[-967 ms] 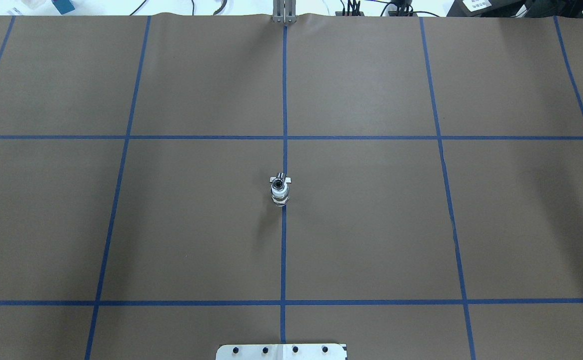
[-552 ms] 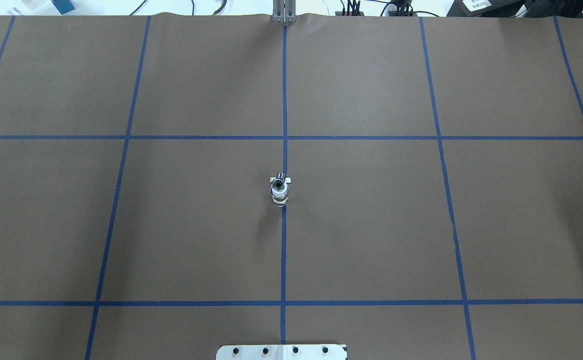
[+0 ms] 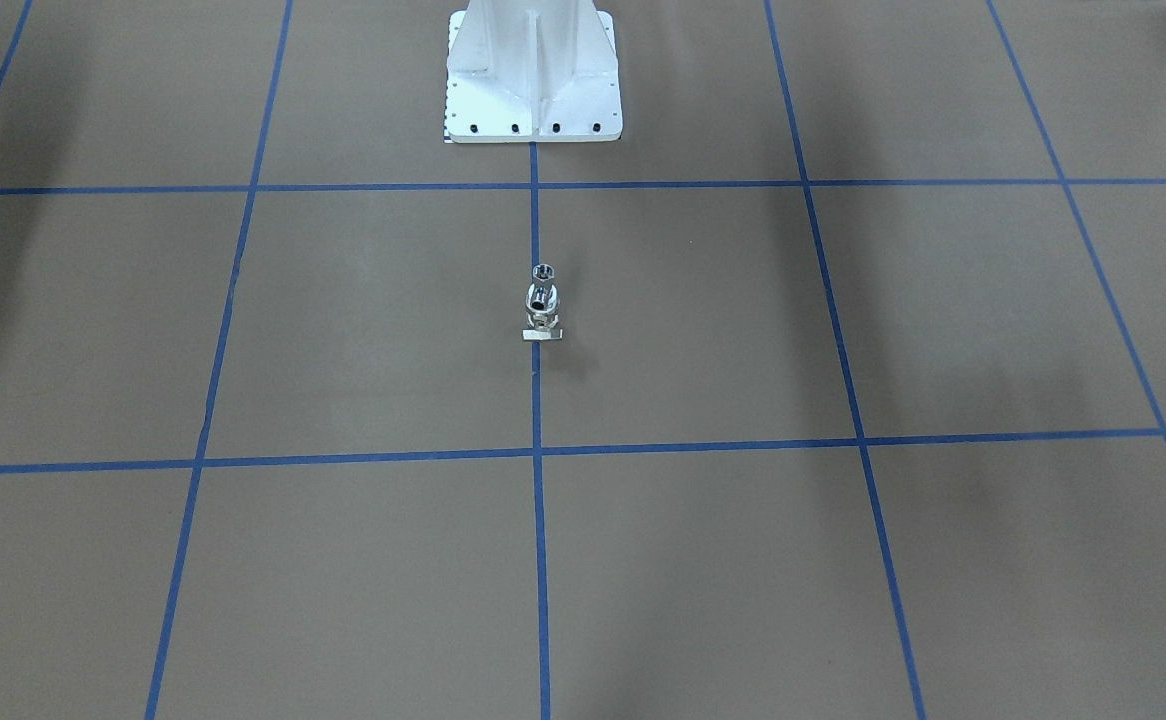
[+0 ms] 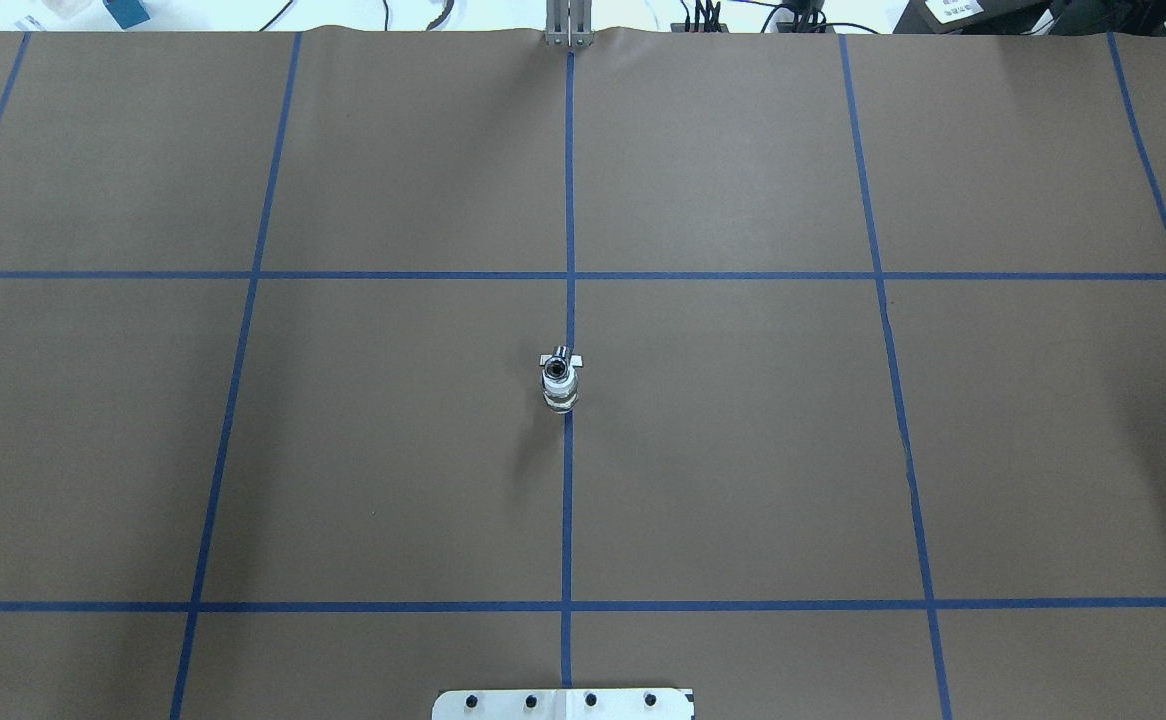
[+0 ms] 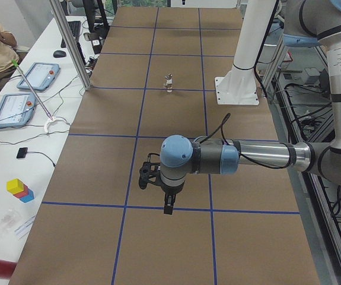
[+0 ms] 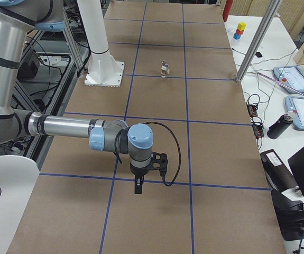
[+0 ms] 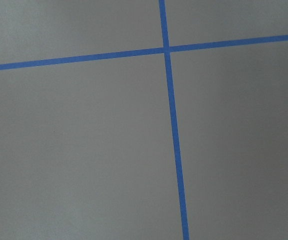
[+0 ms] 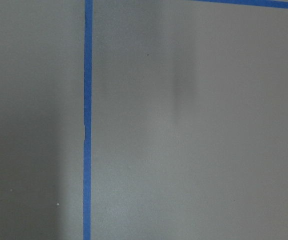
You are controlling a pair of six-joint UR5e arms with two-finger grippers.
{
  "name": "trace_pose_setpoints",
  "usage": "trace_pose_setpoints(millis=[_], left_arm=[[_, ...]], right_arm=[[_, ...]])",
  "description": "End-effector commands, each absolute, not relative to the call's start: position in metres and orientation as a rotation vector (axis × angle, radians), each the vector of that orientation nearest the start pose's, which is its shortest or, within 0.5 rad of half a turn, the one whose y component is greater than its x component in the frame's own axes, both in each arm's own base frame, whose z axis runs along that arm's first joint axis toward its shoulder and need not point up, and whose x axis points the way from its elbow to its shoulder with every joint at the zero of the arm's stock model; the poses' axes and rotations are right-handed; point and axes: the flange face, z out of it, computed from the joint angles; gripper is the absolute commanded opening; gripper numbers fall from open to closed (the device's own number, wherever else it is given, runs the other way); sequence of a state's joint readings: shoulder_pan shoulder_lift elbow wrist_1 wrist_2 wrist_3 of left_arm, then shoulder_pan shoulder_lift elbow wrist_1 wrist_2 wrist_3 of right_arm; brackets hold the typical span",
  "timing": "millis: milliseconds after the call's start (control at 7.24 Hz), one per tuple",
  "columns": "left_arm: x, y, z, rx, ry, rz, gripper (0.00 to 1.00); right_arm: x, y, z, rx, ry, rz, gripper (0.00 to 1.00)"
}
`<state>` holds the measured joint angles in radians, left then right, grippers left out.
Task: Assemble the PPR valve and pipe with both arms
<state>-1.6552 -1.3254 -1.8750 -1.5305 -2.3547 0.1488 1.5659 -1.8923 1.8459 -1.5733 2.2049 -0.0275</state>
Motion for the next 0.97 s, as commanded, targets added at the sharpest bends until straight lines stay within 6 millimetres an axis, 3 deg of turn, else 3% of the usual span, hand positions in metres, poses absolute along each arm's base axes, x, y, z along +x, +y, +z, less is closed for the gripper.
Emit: trace_pose_setpoints(millis=[0, 829], left_arm=[[-0.0949, -0.3819, 0.6214, 0.105, 0.777, 0.069, 1.0], [-0.0945, -0.3769, 0.6257, 0.094, 0.778, 0.065, 1.0]], right_arm=[[0.072, -0.3487, 0.6739, -0.054, -0.643, -0.008, 1.0], [0.0731, -0.3453, 0.676, -0.061, -0.643, 0.003, 1.0]])
